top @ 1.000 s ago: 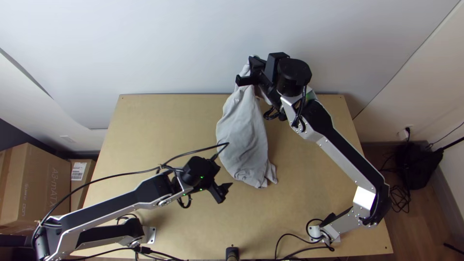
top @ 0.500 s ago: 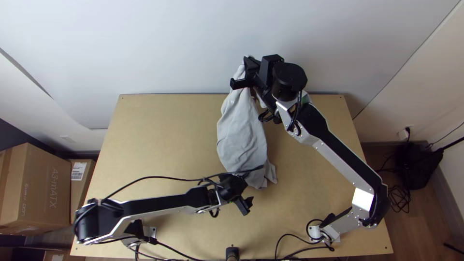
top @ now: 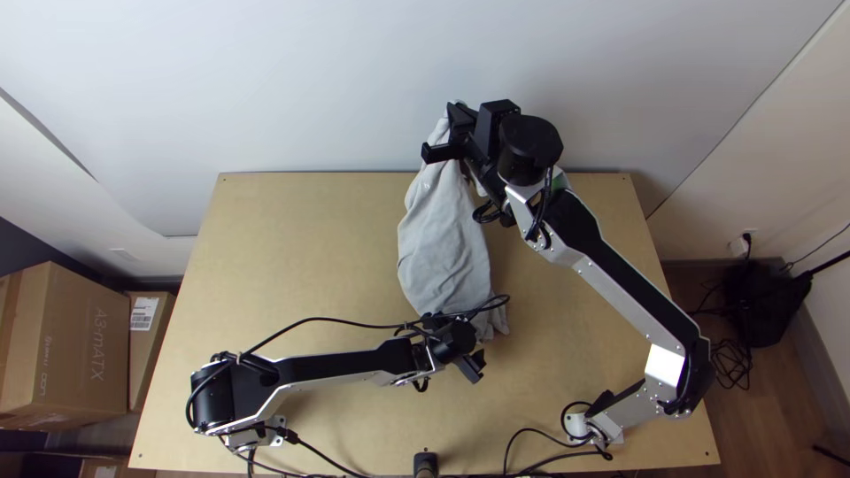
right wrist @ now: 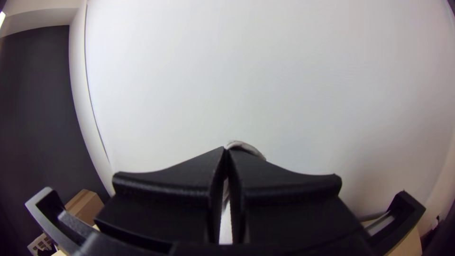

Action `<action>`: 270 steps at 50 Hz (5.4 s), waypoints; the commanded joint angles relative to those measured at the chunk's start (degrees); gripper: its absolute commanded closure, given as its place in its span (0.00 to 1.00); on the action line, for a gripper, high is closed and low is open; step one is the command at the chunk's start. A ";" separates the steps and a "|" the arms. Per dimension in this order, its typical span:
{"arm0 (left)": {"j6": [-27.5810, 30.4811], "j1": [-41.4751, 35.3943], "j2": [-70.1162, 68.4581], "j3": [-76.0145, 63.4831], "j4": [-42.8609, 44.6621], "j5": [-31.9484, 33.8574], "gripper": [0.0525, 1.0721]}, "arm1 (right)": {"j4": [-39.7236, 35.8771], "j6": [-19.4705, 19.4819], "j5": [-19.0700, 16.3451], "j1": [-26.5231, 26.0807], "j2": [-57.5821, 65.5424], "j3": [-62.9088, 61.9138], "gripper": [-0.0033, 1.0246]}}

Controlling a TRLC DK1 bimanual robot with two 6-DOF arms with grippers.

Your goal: Fold the t-shirt

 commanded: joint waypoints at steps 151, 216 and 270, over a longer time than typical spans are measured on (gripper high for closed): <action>-1.02 44.73 -27.80 -13.96 -21.83 38.09 0.30 | -7.82 28.23 -14.02 -26.48 16.86 -18.29 0.97; 8.56 27.68 -24.11 -27.85 -3.54 22.45 0.31 | -7.39 28.05 -14.02 -29.38 17.30 -19.25 0.97; 15.32 67.05 -32.55 -9.92 -15.23 22.89 0.98 | -24.17 18.39 -21.84 -36.24 -10.91 -22.51 0.97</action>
